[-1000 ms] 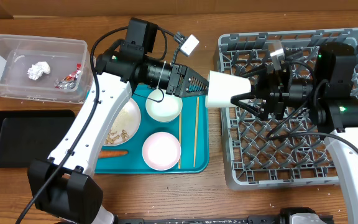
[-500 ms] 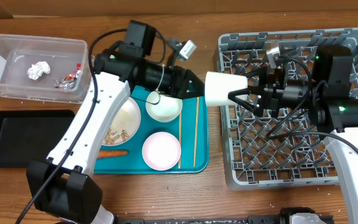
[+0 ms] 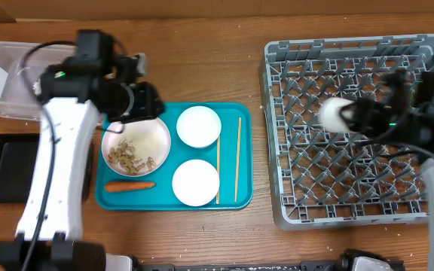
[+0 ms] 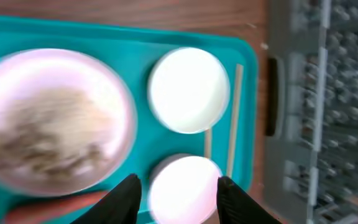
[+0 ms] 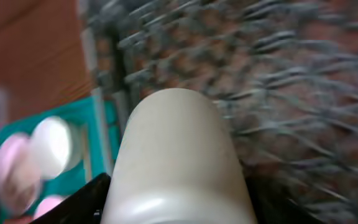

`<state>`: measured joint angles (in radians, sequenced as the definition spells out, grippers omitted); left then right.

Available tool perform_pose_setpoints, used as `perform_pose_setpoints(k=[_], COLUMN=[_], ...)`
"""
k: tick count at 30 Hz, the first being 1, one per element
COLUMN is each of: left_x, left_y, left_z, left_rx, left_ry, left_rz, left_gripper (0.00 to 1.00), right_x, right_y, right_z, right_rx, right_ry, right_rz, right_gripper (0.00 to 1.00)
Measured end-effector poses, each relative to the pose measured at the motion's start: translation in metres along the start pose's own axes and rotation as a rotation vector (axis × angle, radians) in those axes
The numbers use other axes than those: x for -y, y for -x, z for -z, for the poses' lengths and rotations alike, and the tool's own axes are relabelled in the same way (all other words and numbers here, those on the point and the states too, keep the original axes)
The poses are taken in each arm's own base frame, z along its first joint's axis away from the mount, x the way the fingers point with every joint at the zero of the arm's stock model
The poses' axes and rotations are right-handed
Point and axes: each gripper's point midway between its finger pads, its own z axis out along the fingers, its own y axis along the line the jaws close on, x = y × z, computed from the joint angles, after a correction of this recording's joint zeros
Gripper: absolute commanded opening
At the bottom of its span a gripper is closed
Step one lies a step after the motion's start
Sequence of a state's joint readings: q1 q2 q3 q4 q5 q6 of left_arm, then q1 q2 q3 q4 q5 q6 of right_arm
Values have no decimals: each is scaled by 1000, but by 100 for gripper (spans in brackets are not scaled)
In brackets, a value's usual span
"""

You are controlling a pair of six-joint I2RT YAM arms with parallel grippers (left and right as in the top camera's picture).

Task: Sort waste into correct bins and load items into the dishwasher
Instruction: 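Place the white bowl upside down in the rack's right side with the right gripper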

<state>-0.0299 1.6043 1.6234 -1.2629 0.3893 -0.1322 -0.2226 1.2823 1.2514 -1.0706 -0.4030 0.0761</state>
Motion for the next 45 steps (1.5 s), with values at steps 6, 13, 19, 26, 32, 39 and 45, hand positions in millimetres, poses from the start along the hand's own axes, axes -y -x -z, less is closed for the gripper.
perform_pose_setpoints(k=[6,13,19,26,32,39,45], left_x=[-25,-30,-31,-32,-32,-32,-32], left_y=[-2,-4,-6,-7,-7,-8,-8], left_z=[42,48,48,48,48,48,48], left_rx=[118,129,120,116,116,113,112], left_ry=[151,188,194,198,198,198,199], left_rz=[11,11,14,15,15,16,16], left_gripper=[43,43,43,45,47,47,48], right_x=[101,182,216,235,236,231,230], right_y=[6,-21,-30,-33,-28,-30,-31], right_z=[50,79,74,54,52,49,49], right_rx=[76,54,13,-44,-27,-43,-48], right_ry=[-361,-601,-662,-670,-655,-633,-625], right_rz=[-261,-544,-647,-679,-679,-686,-688], right_gripper=[33,33,34,66,70,80,80])
